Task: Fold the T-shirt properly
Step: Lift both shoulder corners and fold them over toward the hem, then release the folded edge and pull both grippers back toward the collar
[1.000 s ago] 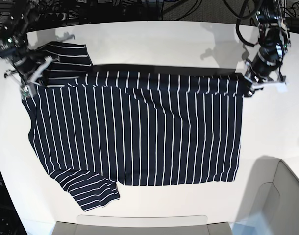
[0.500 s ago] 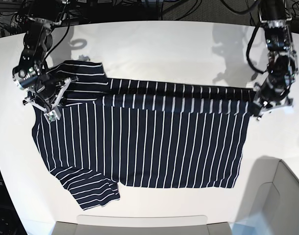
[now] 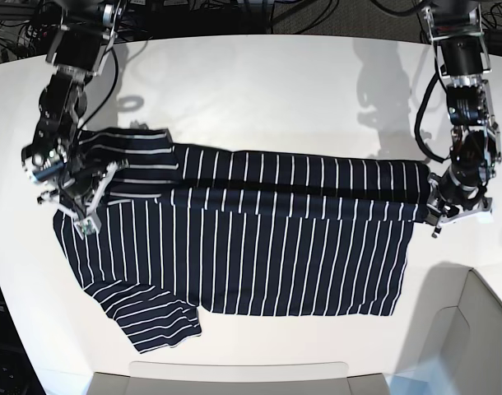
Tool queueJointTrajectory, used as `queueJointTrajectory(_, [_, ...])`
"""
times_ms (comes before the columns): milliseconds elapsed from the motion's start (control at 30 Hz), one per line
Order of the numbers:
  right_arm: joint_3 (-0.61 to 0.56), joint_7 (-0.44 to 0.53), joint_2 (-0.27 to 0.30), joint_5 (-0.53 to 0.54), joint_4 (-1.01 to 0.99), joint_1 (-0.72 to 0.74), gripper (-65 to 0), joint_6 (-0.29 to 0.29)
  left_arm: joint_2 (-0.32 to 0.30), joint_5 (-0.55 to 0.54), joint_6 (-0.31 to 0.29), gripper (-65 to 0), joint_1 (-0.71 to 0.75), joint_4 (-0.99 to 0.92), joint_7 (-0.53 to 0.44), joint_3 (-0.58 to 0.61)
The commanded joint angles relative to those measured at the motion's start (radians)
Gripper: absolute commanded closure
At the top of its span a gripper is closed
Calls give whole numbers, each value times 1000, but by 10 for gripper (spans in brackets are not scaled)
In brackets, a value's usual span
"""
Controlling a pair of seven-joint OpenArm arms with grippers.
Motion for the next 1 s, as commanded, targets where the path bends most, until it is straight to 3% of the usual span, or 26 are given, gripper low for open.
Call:
queueJointTrajectory(0, [-15, 14, 25, -9, -3, 34, 0, -2, -21, 2, -1, 0, -42, -4, -15, 19])
queueJointTrajectory(133, [-75, 15, 41, -9, -69, 83, 0, -2, -19, 39, -1, 0, -115, -62, -17, 86])
queueJointTrajectory(300, [-85, 17, 39, -9, -141, 159, 0, -7, -16, 83, -4, 0, -178, -136, -23, 89])
queueJointTrajectory(533, [-88, 135, 44, -11, -353, 261, 0, -8, -13, 135, -8, 0, -249, -228, -26, 95])
queueJointTrajectory(667, [-88, 152, 44, -11, -426, 293, -3, -8, -13, 178, -8, 0, -267, -251, -20, 95])
queueJointTrajectory(833, [-81, 153, 39, -8, -429, 298, -193, -8, -13, 180, -8, -166, -256, -228, -19, 97])
queueJointTrajectory(967, [-78, 153, 45, -2, -426, 296, -302, -8, -18, 180, -8, -172, -227, -203, -19, 89])
